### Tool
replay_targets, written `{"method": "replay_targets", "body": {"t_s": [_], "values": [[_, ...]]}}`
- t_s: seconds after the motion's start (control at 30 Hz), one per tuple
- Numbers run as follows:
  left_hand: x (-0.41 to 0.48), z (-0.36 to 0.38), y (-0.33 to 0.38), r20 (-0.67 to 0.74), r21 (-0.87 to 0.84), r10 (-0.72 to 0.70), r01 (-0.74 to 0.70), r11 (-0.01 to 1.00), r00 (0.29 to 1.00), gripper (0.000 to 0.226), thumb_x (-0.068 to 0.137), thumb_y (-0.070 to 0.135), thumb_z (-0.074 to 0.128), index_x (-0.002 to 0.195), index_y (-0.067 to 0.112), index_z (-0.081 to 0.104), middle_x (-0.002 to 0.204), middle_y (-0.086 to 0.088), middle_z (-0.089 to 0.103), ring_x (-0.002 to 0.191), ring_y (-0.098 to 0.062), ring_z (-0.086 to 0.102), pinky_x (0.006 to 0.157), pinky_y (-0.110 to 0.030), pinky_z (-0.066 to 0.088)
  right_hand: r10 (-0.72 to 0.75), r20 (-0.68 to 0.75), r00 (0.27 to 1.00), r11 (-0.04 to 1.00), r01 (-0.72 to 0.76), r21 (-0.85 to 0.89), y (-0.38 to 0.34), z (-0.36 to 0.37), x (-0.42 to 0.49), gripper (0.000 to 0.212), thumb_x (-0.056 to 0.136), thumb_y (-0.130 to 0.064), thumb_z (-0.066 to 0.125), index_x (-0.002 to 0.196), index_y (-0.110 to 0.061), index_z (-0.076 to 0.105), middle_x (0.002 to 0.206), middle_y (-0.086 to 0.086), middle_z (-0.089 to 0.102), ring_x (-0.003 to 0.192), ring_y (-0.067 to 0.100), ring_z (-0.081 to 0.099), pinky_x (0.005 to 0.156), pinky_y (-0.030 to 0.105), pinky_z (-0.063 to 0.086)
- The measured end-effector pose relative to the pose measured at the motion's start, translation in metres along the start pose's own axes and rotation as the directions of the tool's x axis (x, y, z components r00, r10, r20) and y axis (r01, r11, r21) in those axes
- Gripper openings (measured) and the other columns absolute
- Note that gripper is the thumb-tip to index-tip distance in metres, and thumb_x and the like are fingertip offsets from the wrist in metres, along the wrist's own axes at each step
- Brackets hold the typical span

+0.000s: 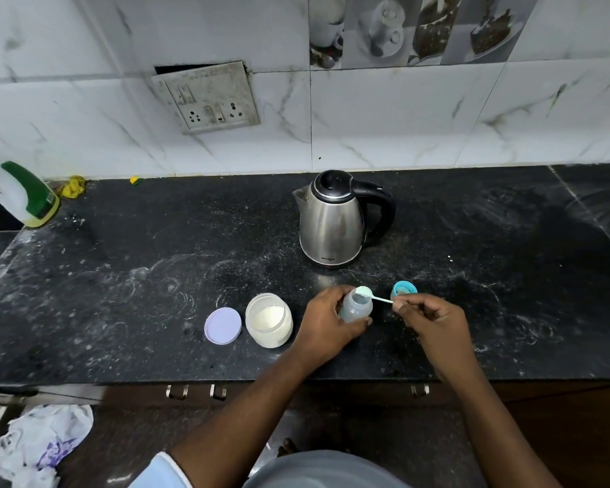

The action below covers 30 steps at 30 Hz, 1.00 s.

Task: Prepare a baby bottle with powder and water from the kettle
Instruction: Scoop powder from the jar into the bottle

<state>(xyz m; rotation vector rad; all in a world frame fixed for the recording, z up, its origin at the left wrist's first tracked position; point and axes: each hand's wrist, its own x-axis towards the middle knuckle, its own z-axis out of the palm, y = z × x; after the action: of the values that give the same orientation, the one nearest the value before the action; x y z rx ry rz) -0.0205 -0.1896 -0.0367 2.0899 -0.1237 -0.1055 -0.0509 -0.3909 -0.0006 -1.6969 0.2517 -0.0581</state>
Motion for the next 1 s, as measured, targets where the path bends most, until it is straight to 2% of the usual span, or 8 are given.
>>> {"method": "replay_targets", "body": {"t_s": [0.17,0.33,0.5,0.7,0.77,0.87,0.93,1.0], "values": [[0.001,0.006,-0.006,0.012,-0.024,-0.008,0.008,1.000,1.000,0.057,0.073,0.030,0.094,0.124,0.026,0.067,0.108,0.023,0.061,0.103,-0.001,0.064,0.092,-0.019,0.051,0.115,-0.035,0.993,0.985,-0.109,0.136,0.000,0.002,0.001,0.007,0.093,-0.008,0.073,0.094,-0.008,0.080,0.081,0.007,0.078,0.066,0.005,0.059,0.065,0.022,0.048],[-0.001,0.015,-0.017,0.032,-0.091,-0.032,0.035,0.995,0.999,0.057,0.072,0.026,0.094,0.122,0.026,0.067,0.118,0.012,0.069,0.107,-0.002,0.067,0.097,-0.029,0.056,0.273,-0.039,0.961,0.931,-0.254,0.263,0.006,0.002,0.001,0.010,0.095,-0.008,0.070,0.097,-0.005,0.079,0.078,0.012,0.074,0.064,0.012,0.050,0.063,0.028,0.041],[-0.004,0.022,-0.029,0.059,-0.062,-0.073,0.077,0.995,0.996,0.056,0.070,0.036,0.095,0.117,0.029,0.067,0.113,0.011,0.071,0.104,-0.006,0.069,0.094,-0.036,0.058,0.289,-0.031,0.957,0.930,-0.273,0.246,0.006,-0.001,0.000,0.009,0.094,-0.011,0.071,0.097,-0.006,0.079,0.081,0.014,0.075,0.063,0.012,0.051,0.061,0.028,0.042],[-0.007,0.024,-0.026,0.056,-0.042,-0.097,0.099,0.994,0.994,0.053,0.070,0.038,0.094,0.115,0.031,0.066,0.112,0.012,0.071,0.104,-0.004,0.069,0.093,-0.036,0.058,0.135,0.063,0.989,0.989,-0.138,0.058,-0.017,0.021,0.006,0.006,0.095,-0.007,0.070,0.097,-0.006,0.076,0.073,0.007,0.076,0.057,0.003,0.057,0.057,0.019,0.046],[-0.010,0.021,-0.023,0.058,-0.060,-0.104,0.107,0.992,0.993,0.048,0.074,0.024,0.094,0.113,0.029,0.067,0.107,0.014,0.071,0.101,0.005,0.068,0.089,-0.022,0.055,0.087,0.154,0.984,0.995,-0.093,0.029,-0.032,0.043,0.009,0.005,0.093,0.000,0.070,0.094,-0.002,0.074,0.073,0.010,0.076,0.060,0.003,0.065,0.057,0.015,0.050],[-0.013,0.016,-0.024,0.080,-0.032,-0.076,0.079,0.996,0.994,0.037,0.084,0.012,0.084,0.117,0.011,0.068,0.101,0.016,0.069,0.090,0.016,0.063,0.079,-0.005,0.044,0.011,0.295,0.956,0.997,0.011,-0.076,-0.046,0.083,0.016,0.009,0.091,-0.001,0.073,0.089,-0.009,0.076,0.075,0.011,0.077,0.070,0.011,0.072,0.068,0.020,0.056],[-0.018,0.016,-0.018,0.100,-0.036,-0.099,0.103,0.994,0.990,0.029,0.094,0.018,0.066,0.119,0.002,0.068,0.106,-0.003,0.074,0.094,0.007,0.063,0.083,-0.008,0.046,-0.047,0.366,0.929,0.972,0.127,-0.199,-0.045,0.112,0.022,0.013,0.091,-0.007,0.075,0.085,-0.017,0.078,0.072,0.004,0.076,0.066,0.006,0.069,0.069,0.024,0.055],[-0.019,0.019,-0.024,0.100,-0.091,-0.105,0.115,0.989,0.989,0.035,0.099,0.022,0.046,0.115,0.003,0.070,0.110,-0.014,0.074,0.105,-0.012,0.066,0.094,-0.025,0.052,-0.078,0.403,0.912,0.920,0.222,-0.324,-0.044,0.137,0.026,0.010,0.090,-0.015,0.075,0.083,-0.021,0.078,0.069,0.000,0.074,0.058,0.001,0.060,0.065,0.028,0.051]]}}
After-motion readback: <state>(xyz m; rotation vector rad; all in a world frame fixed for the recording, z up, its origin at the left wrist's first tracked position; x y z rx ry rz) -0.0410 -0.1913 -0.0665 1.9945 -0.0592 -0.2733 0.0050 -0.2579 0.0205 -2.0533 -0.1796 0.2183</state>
